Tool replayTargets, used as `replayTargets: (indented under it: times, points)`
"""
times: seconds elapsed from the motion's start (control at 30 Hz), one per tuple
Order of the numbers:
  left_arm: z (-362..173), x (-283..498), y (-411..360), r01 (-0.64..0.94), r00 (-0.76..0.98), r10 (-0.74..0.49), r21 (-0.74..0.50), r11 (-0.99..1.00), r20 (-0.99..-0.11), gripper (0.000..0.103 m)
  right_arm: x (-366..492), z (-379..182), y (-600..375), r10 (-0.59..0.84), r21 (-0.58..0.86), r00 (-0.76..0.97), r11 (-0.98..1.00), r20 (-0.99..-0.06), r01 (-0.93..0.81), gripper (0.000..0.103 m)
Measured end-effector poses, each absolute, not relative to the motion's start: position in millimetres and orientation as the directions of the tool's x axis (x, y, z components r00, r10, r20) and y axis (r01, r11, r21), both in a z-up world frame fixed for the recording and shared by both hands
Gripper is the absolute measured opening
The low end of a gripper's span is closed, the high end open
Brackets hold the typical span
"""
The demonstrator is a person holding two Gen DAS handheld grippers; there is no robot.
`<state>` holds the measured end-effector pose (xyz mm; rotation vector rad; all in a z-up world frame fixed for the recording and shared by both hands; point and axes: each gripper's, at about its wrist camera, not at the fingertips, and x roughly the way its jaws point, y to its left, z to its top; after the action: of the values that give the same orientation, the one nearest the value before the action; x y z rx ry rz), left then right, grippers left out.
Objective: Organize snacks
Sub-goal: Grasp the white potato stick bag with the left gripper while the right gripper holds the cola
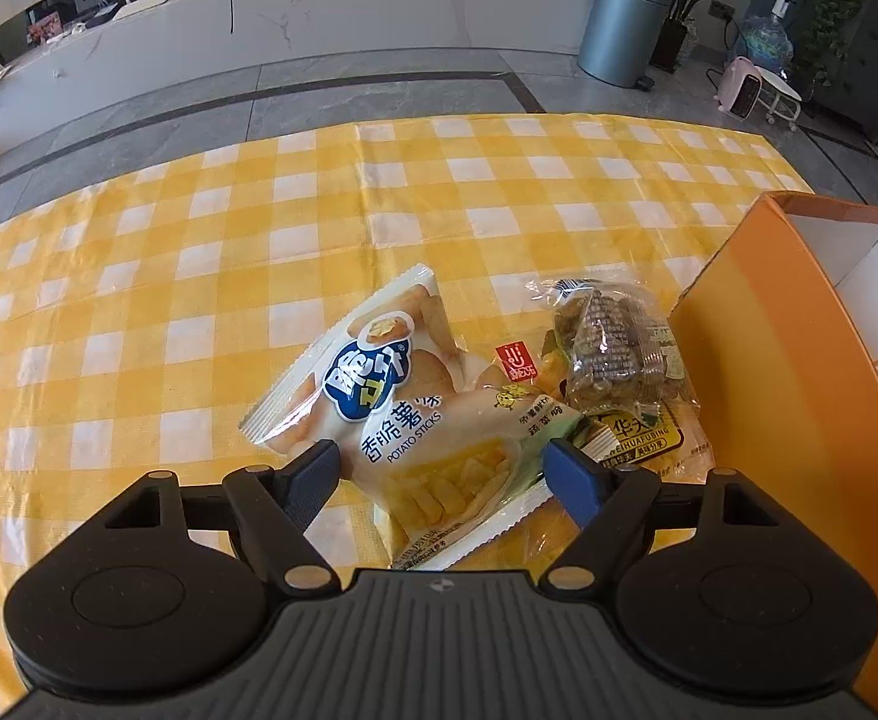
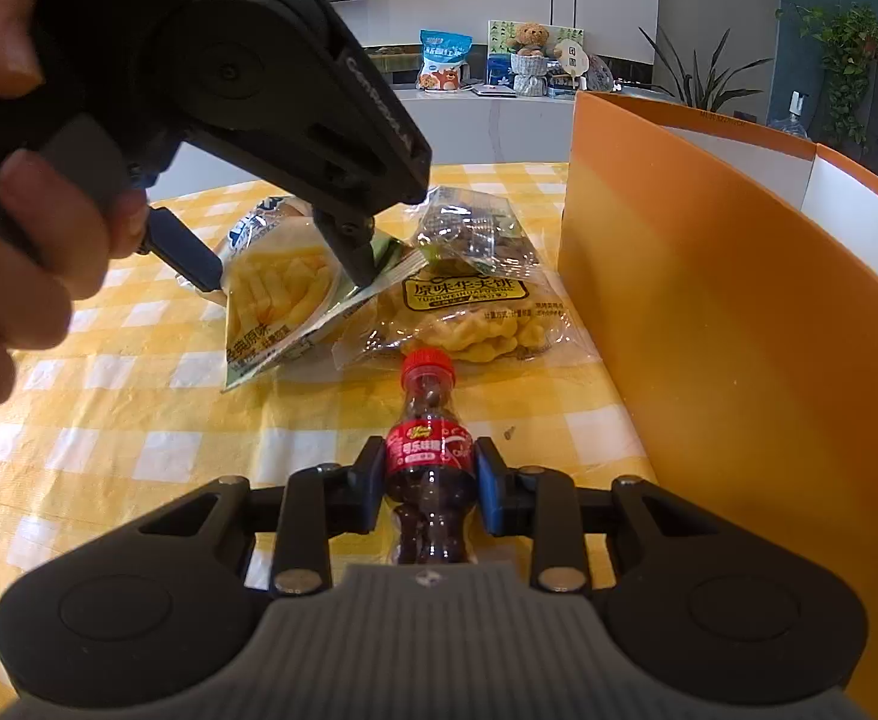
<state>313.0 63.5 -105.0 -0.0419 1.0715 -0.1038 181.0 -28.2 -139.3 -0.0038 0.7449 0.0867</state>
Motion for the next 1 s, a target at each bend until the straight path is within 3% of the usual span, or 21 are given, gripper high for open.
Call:
replayTargets:
  times: [0.07, 0.2, 0.3, 0.4, 0.43, 0.57, 1.0]
  points:
    - [-104.3, 315.9, 64.3, 0.061, 0.465, -0.109, -0.091, 0.994, -0.879, 0.092, 180.9, -139.5, -28.9, 0.076, 0.026, 0.732, 0.997, -0.677, -0.079, 0.030]
    - [-108.5, 320.7, 60.7, 0.139, 0.442, -0.136, -0.083, 0.987, -0.886, 0.103, 180.5, -139.5, -27.6, 0.072, 0.020, 0.733, 0.997, -0.676, -0.080, 0.030]
    - [-114.8, 324.5, 62.0, 0.107, 0.412, -0.108, -0.070, 0.992, -0.905, 0.103, 180.1, -139.7, -27.9, 0.074, 0.022, 0.734, 0.997, -0.676, -0.080, 0.030]
    - [-119.2, 327.0, 70.9, 0.069, 0.401, -0.121, -0.102, 0.992, -0.908, 0.089, 179.8, -139.5, -28.1, 0.077, 0.028, 0.734, 0.996, -0.675, -0.079, 0.030]
    - [-116.5, 325.8, 74.5, 0.065, 0.413, -0.130, -0.113, 0.991, -0.901, 0.069, 179.8, -139.5, -28.2, 0.077, 0.029, 0.734, 0.997, -0.674, -0.078, 0.030]
    - [-107.7, 323.9, 89.0, 0.055, 0.415, -0.205, -0.201, 0.978, -0.886, 0.065, 178.8, -140.2, -27.1, 0.072, 0.020, 0.738, 0.997, -0.671, -0.080, 0.030]
    - [-73.4, 284.3, 103.5, 0.112, 0.482, -0.264, -0.240, 0.964, -0.835, 0.062, 177.0, -138.5, -25.1, 0.069, 0.015, 0.738, 0.997, -0.671, -0.080, 0.029]
